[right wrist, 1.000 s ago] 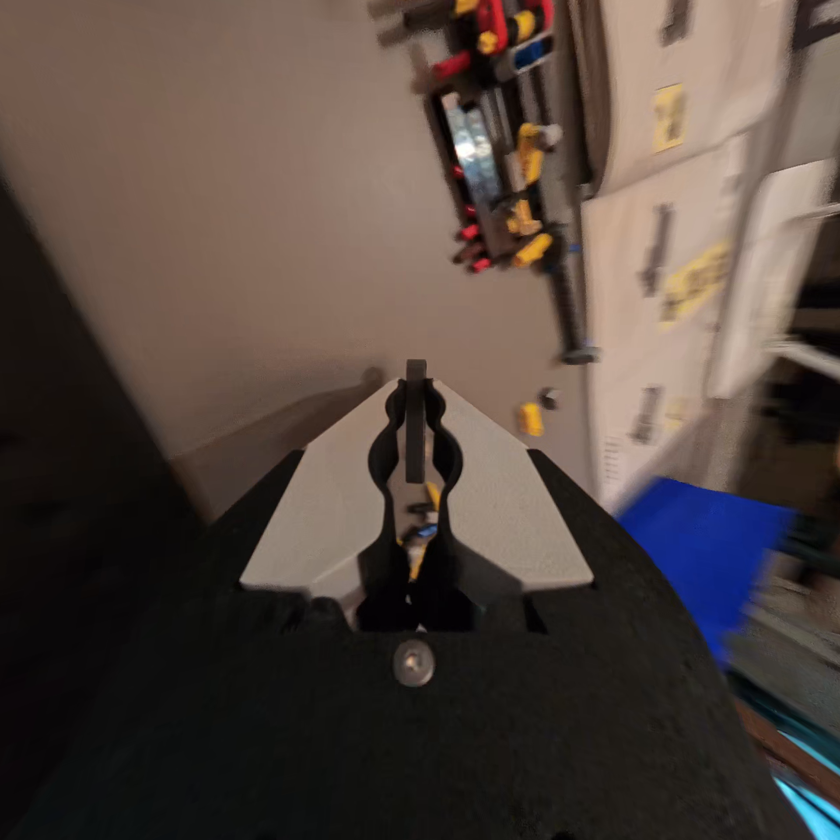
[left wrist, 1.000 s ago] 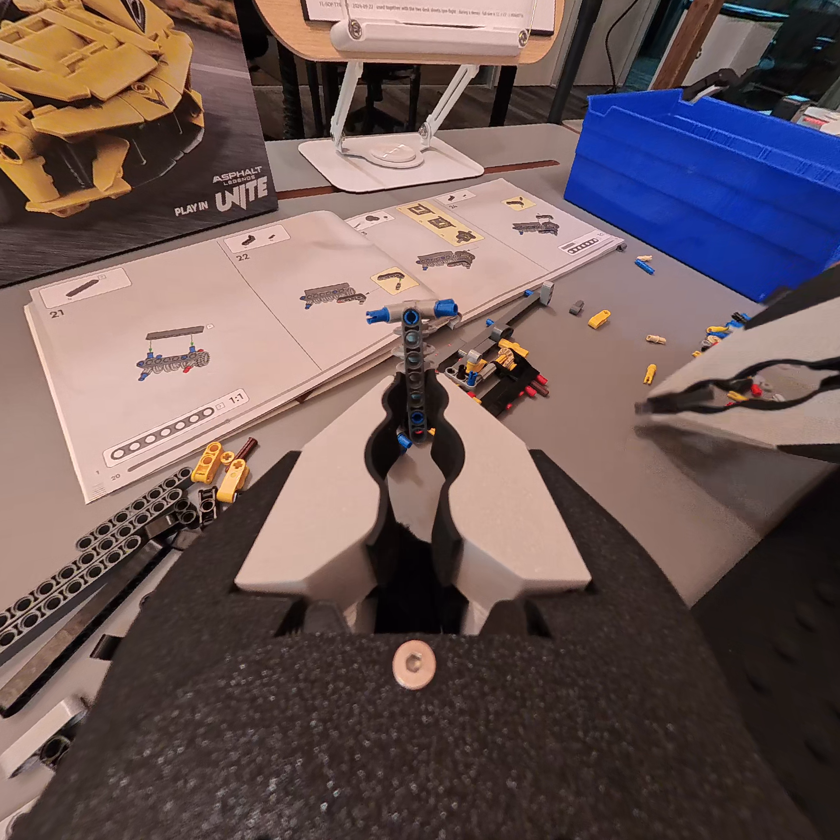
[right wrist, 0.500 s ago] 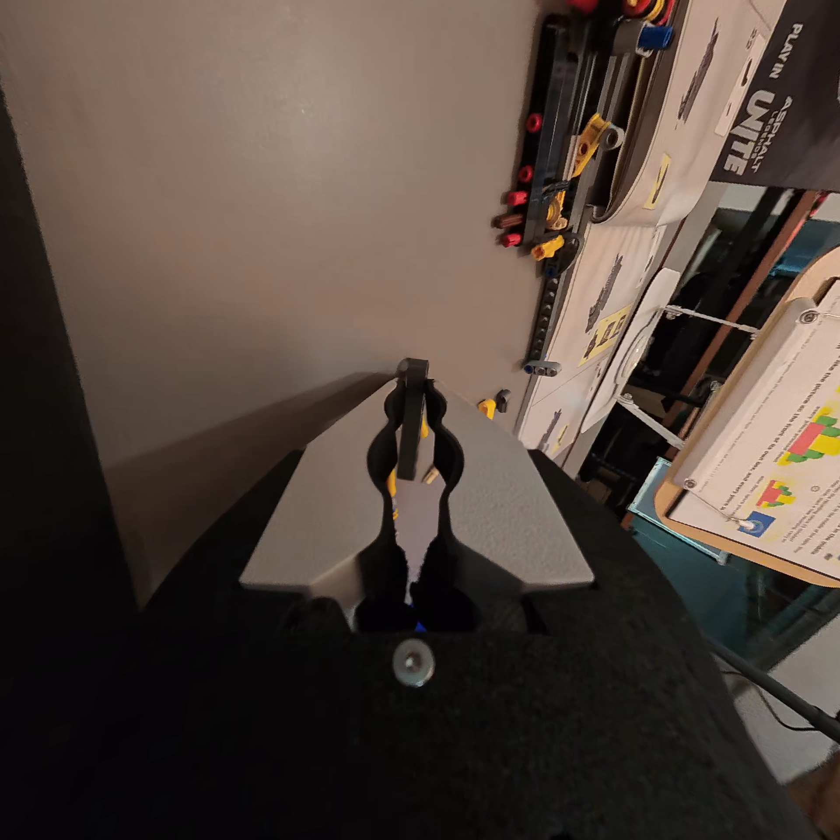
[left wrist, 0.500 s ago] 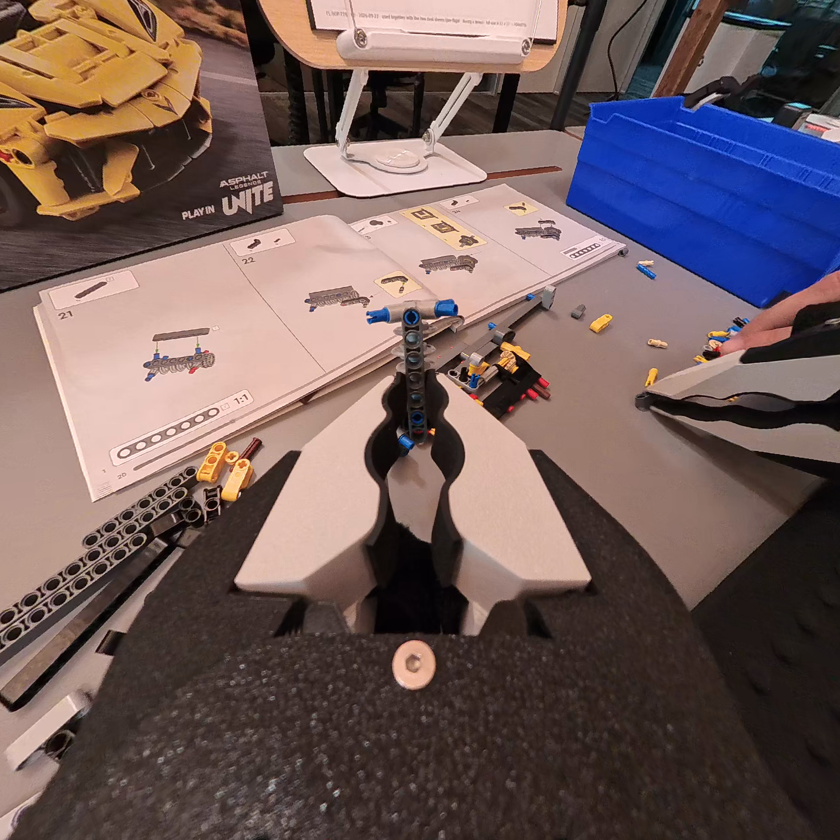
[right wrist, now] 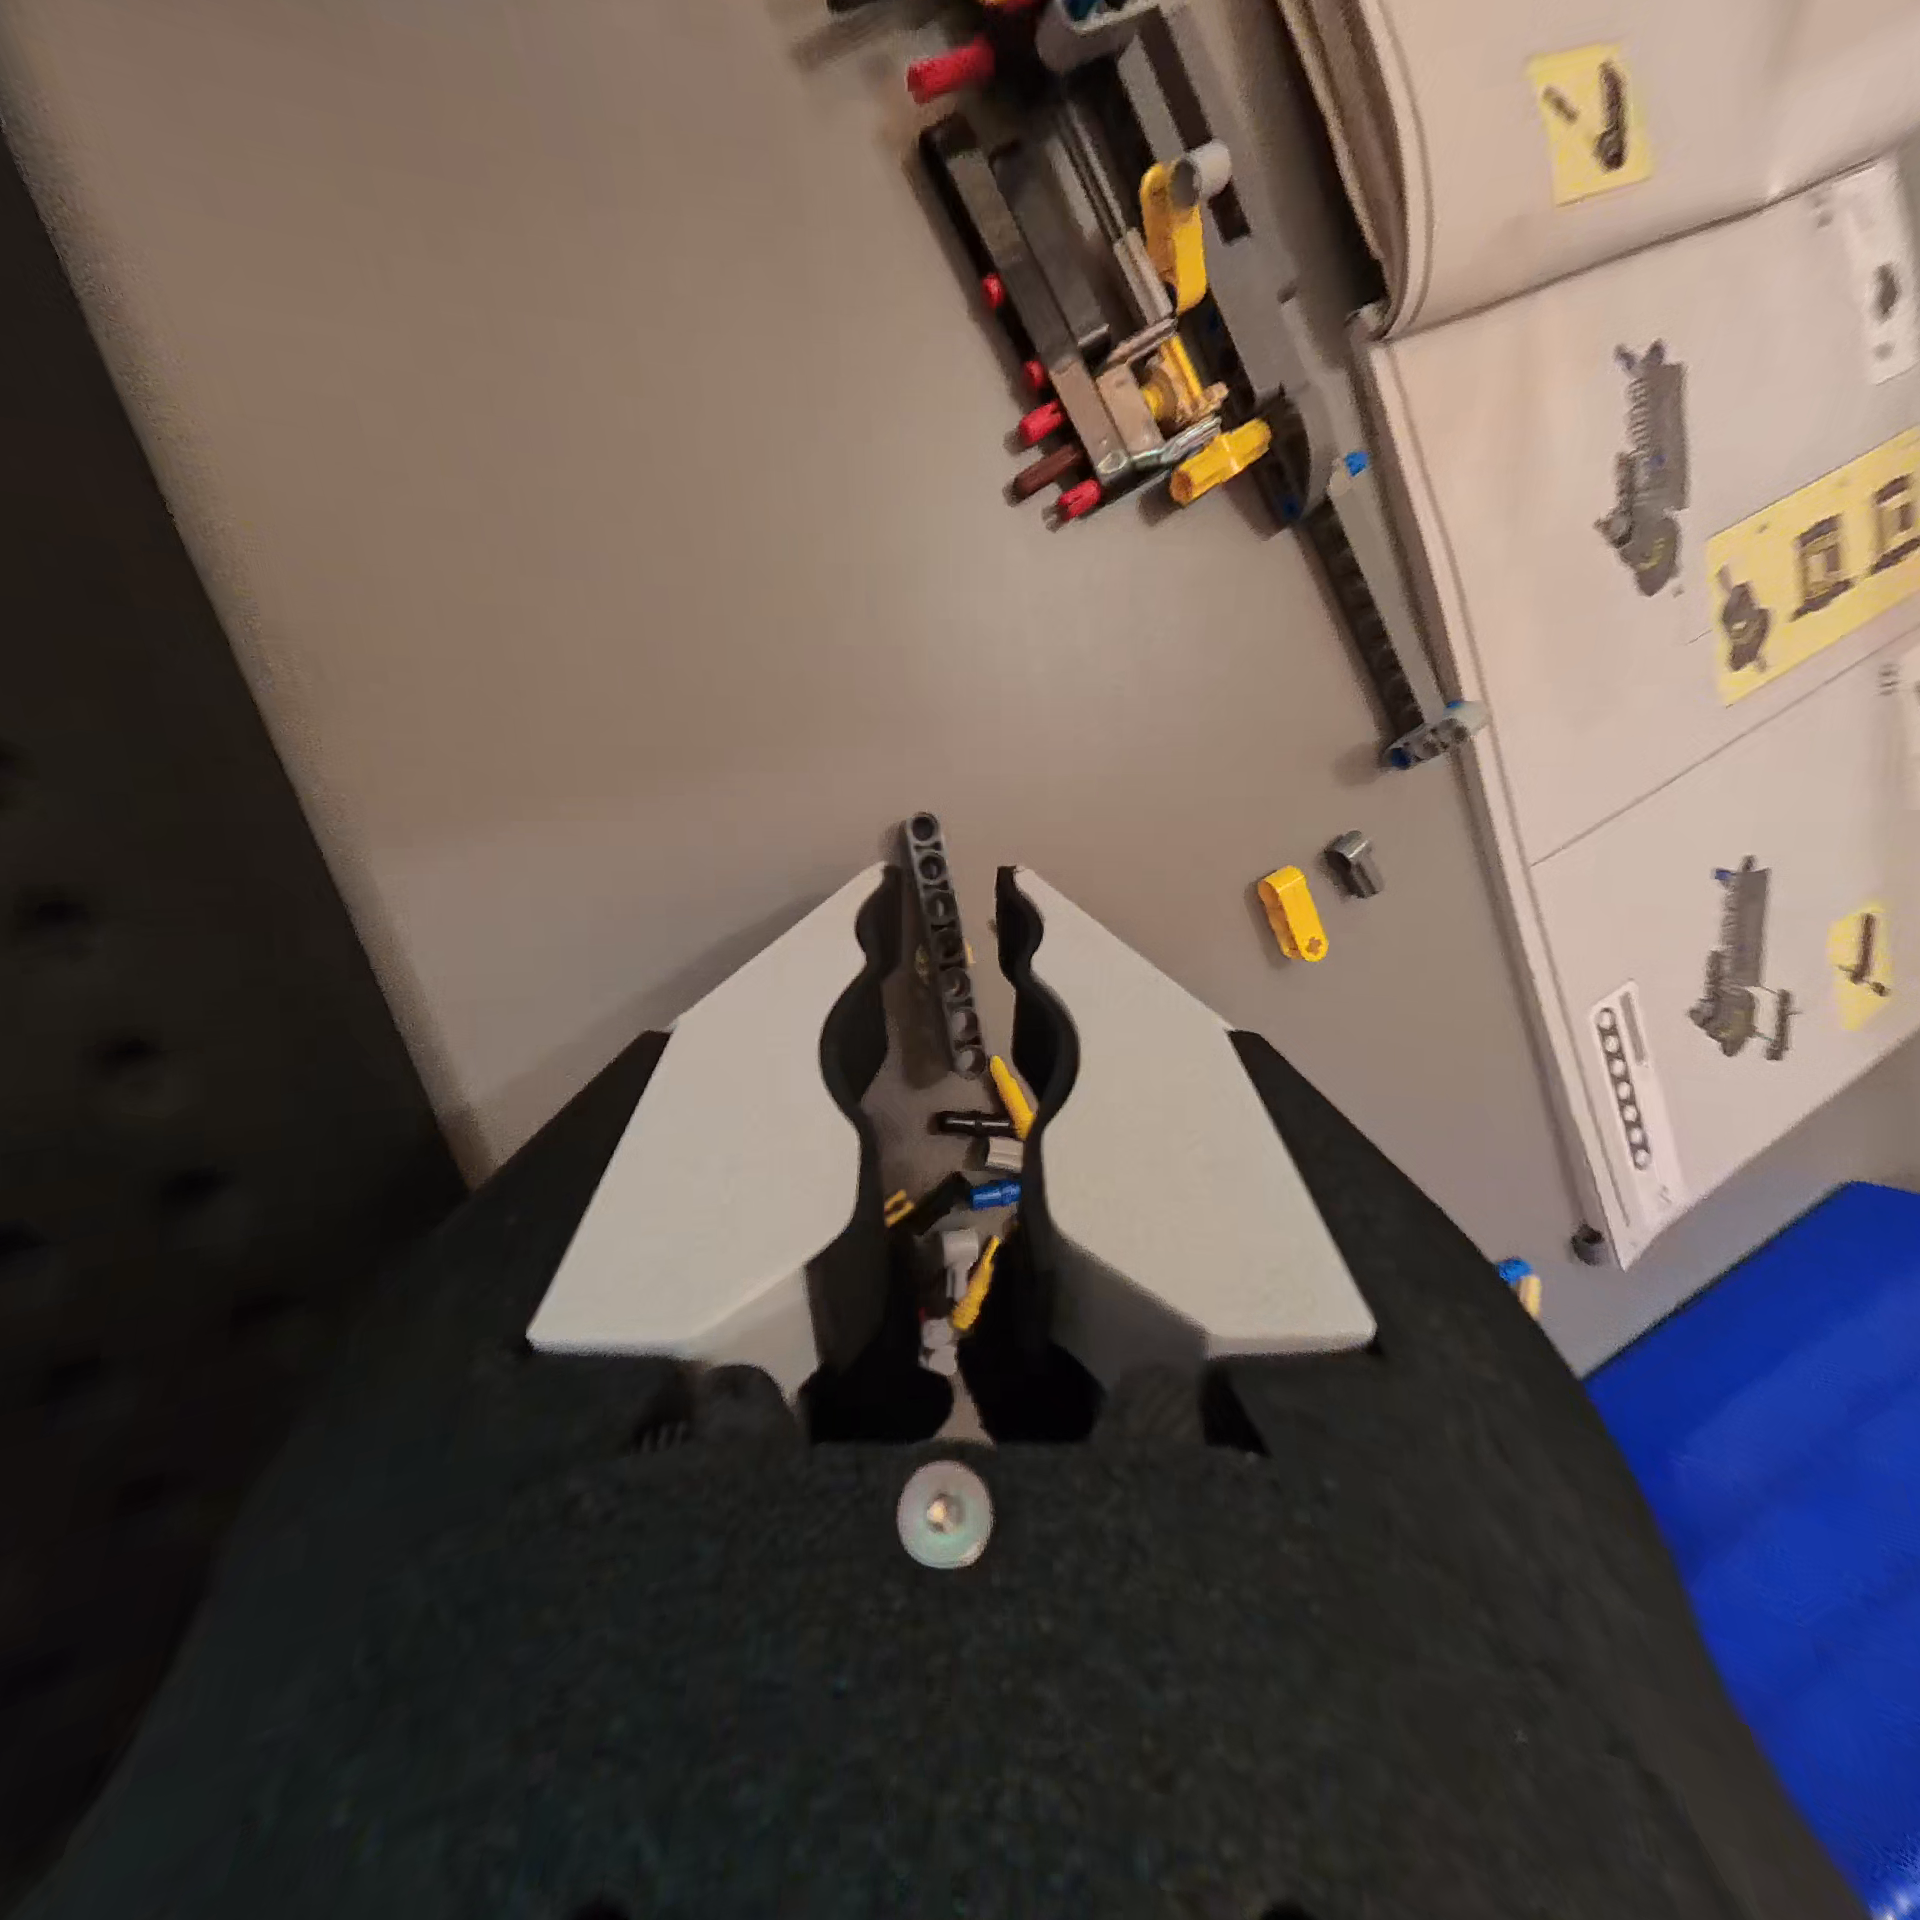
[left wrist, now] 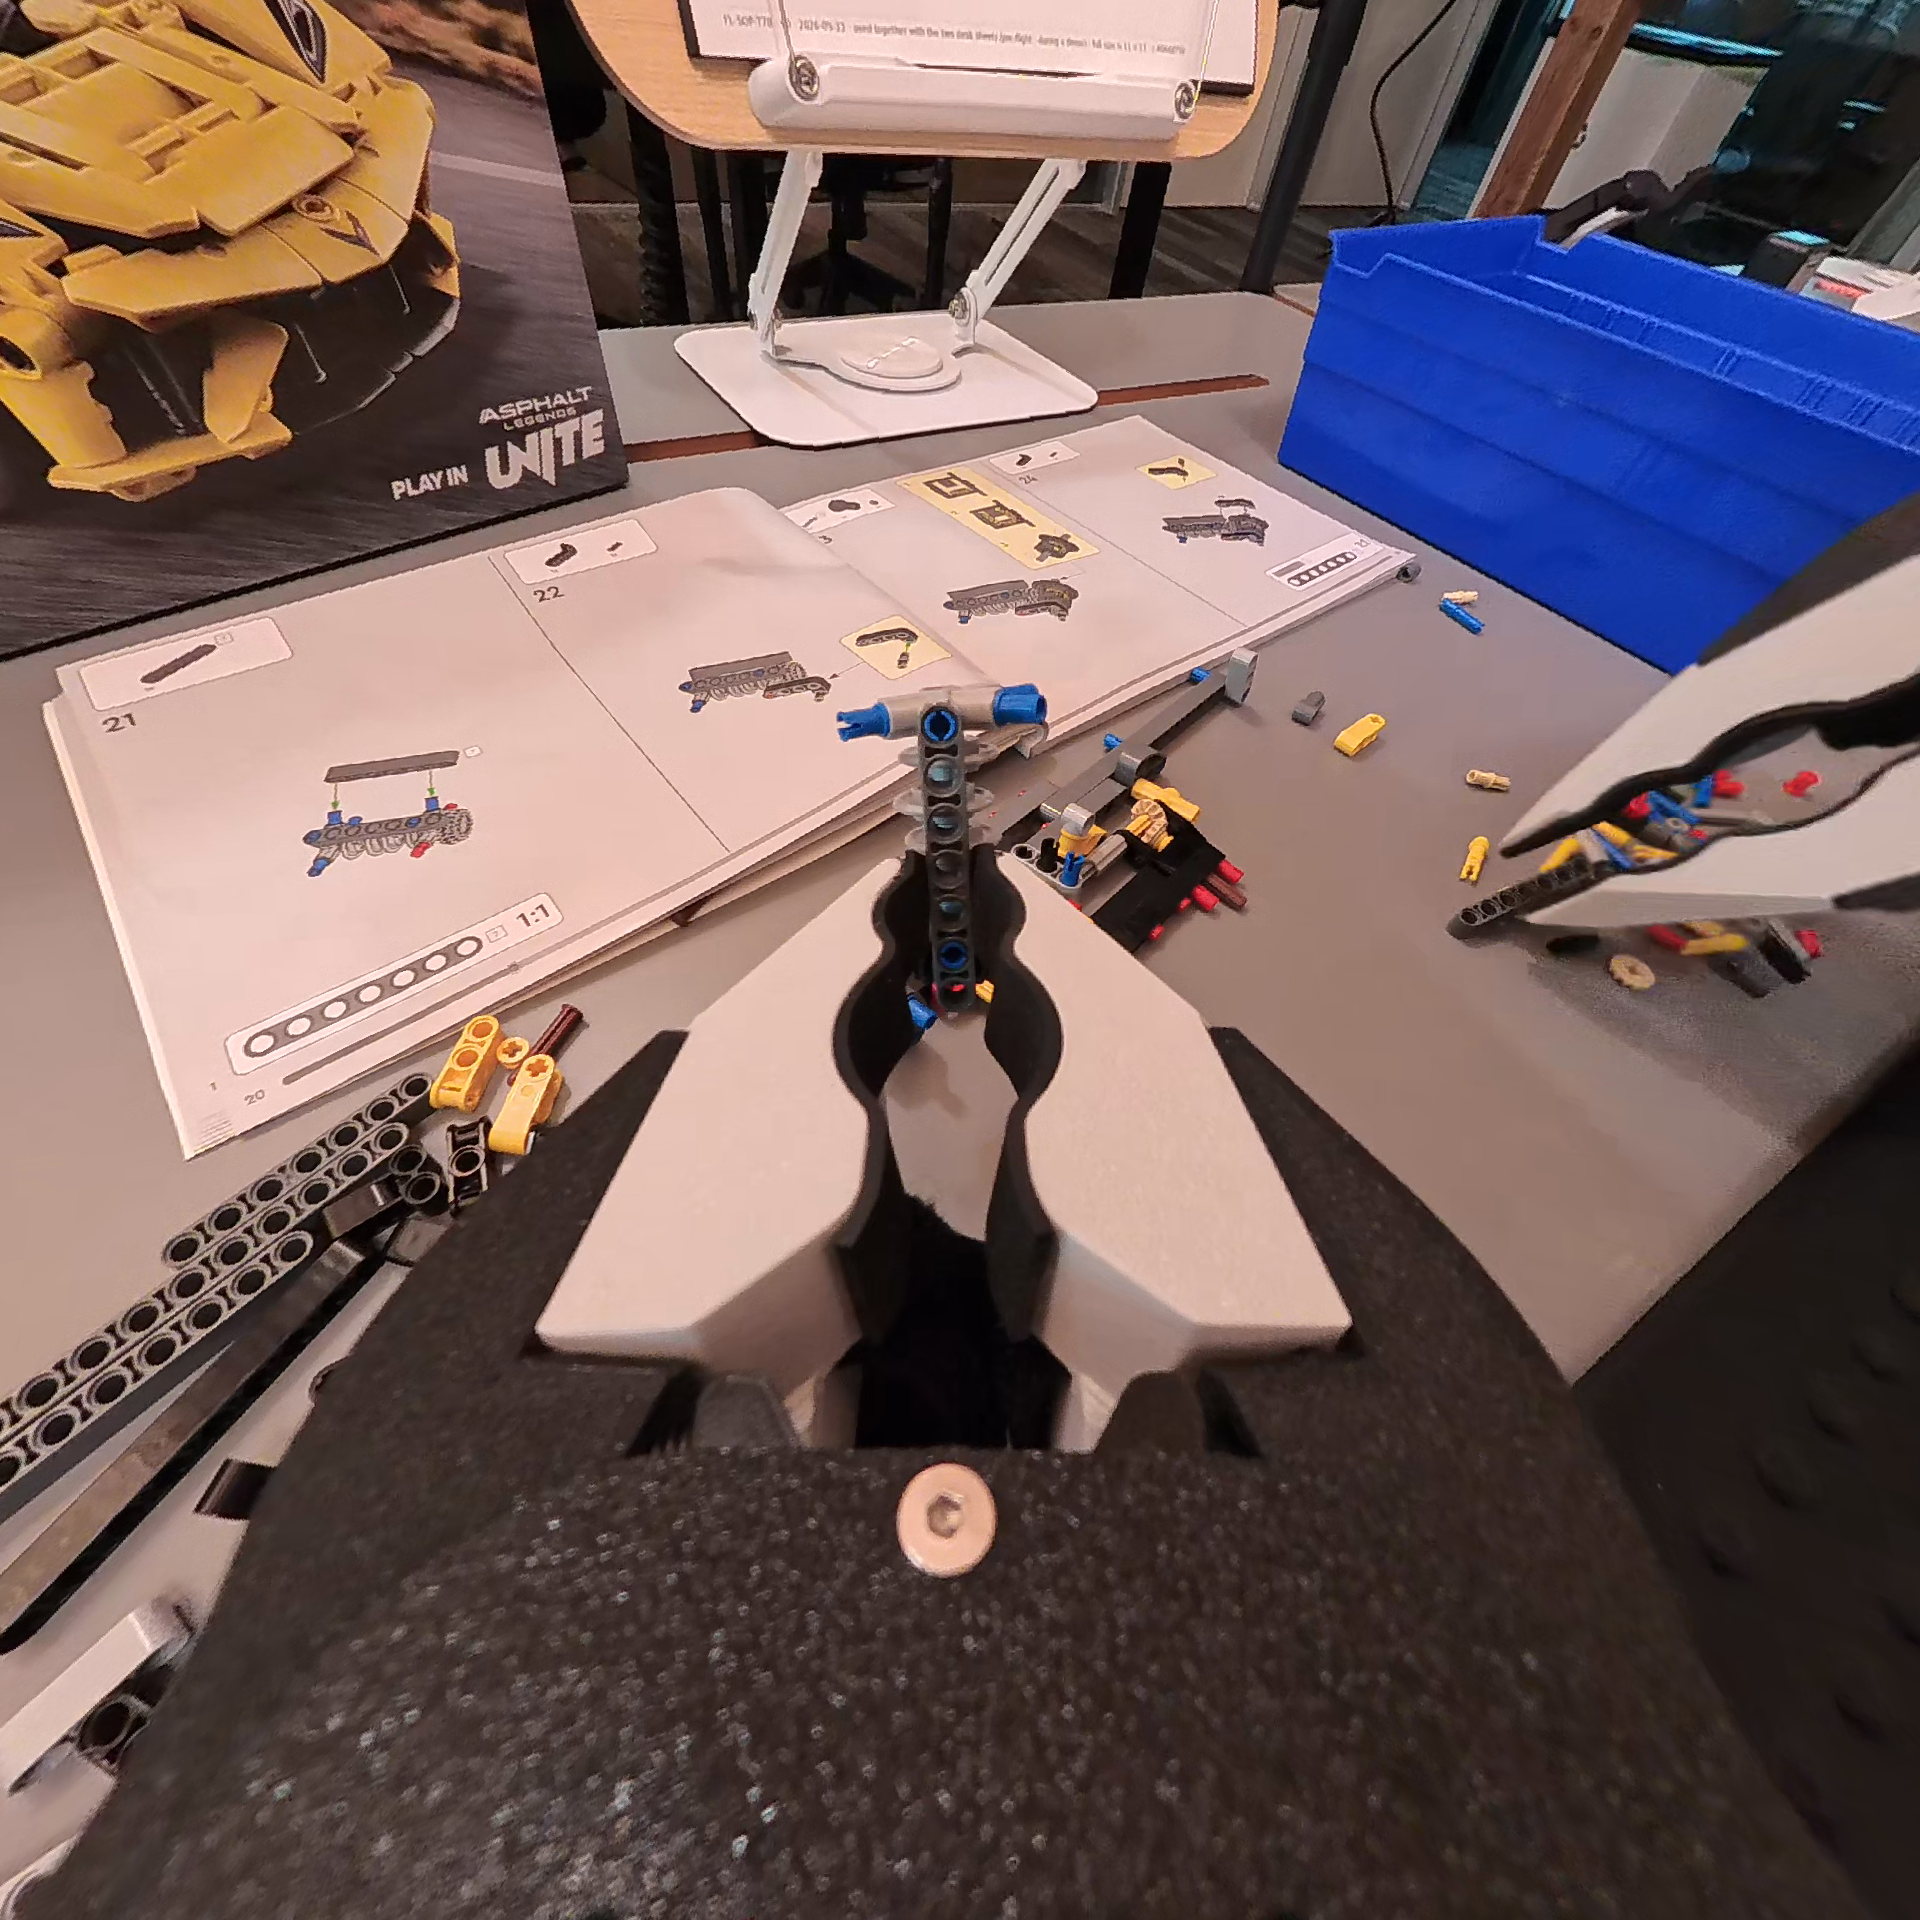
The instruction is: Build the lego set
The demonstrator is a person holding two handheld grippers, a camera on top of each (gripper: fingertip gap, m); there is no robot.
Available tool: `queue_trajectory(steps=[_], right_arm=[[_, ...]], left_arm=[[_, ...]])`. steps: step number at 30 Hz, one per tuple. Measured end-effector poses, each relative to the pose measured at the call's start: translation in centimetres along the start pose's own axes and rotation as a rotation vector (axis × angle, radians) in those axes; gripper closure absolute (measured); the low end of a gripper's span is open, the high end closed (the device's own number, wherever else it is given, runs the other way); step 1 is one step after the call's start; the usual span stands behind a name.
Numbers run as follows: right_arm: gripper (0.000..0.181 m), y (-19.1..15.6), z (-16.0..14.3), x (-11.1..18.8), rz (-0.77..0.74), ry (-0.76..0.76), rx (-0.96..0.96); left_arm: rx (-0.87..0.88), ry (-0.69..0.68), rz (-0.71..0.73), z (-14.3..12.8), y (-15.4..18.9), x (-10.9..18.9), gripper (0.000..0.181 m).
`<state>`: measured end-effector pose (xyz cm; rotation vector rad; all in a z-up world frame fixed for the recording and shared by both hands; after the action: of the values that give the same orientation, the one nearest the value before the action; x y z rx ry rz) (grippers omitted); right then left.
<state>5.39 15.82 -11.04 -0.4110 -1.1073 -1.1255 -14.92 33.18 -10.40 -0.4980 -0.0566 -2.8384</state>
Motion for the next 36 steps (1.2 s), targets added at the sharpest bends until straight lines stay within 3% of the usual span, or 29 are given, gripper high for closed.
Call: queue_trajectory(steps=[11,22,32,36], right_arm=[[0.168,1.2,1.1,-2.0,0.25,-0.104,0.044],[0.163,1.2,1.4,-1.7,0.253,-0.104,0.058],[0.166,0.9,1.1,-1.2,0.169,-0.065,0.232],[0.167,1.3,1.2,-1.7,0.229,-0.102,0.268]], left_arm=[[0.007,-0.003,0.0,-0.1,-0.1,0.0,0.175],[0.003,-0.006,-0.003,-0.1,0.0,-0.1,0.175],[0.001,-0.007,-0.002,-0.1,0.0,-0.1,0.174],[0.002,-0.007,-0.001,-0.1,0.0,-0.1,0.175]])
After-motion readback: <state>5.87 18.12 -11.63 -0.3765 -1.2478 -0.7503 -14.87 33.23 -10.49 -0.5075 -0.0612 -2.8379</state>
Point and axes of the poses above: each gripper's, where its closed fingertips meet, x back along the fingers, z out of its top, y = z × x across the jaws, the point moved 10 cm from there along x, back along the fingers, and after that the axes turned 7 degrees about -x, right-handed, at the moved point
